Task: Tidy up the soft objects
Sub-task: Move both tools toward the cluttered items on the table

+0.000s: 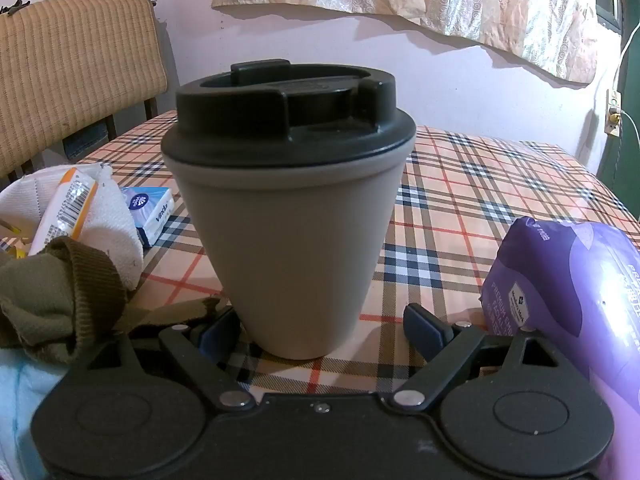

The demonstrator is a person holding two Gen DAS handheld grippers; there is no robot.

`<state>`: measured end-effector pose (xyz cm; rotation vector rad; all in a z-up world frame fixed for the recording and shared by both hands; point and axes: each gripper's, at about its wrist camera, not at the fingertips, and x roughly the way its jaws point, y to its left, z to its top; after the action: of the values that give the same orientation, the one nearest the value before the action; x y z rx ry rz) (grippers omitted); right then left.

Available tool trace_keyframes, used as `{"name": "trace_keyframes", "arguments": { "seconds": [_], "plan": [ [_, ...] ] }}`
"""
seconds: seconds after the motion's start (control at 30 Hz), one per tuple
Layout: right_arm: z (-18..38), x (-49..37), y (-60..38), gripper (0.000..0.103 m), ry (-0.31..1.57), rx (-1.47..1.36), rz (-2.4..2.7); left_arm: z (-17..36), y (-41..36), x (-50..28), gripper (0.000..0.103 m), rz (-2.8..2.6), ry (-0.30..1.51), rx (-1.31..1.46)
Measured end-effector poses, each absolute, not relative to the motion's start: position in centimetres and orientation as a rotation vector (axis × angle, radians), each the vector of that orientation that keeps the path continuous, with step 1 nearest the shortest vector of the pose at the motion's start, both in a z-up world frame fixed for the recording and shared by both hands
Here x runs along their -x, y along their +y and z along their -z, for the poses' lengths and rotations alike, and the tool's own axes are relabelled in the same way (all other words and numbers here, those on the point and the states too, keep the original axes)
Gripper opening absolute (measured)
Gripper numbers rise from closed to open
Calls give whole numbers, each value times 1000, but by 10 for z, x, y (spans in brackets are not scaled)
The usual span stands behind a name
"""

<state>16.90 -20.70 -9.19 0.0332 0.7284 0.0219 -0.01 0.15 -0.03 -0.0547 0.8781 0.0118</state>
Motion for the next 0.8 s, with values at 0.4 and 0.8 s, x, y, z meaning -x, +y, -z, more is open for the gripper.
{"name": "trace_keyframes", "arguments": {
  "seconds": [0.4,0.8],
  "plan": [
    [92,-169,-207,103,729,-33,-22,12,15,-7,103,-3,874,83],
    [89,-165,-209,103,743,0,-70,21,31,-4,103,-43,866,113]
  ]
}}
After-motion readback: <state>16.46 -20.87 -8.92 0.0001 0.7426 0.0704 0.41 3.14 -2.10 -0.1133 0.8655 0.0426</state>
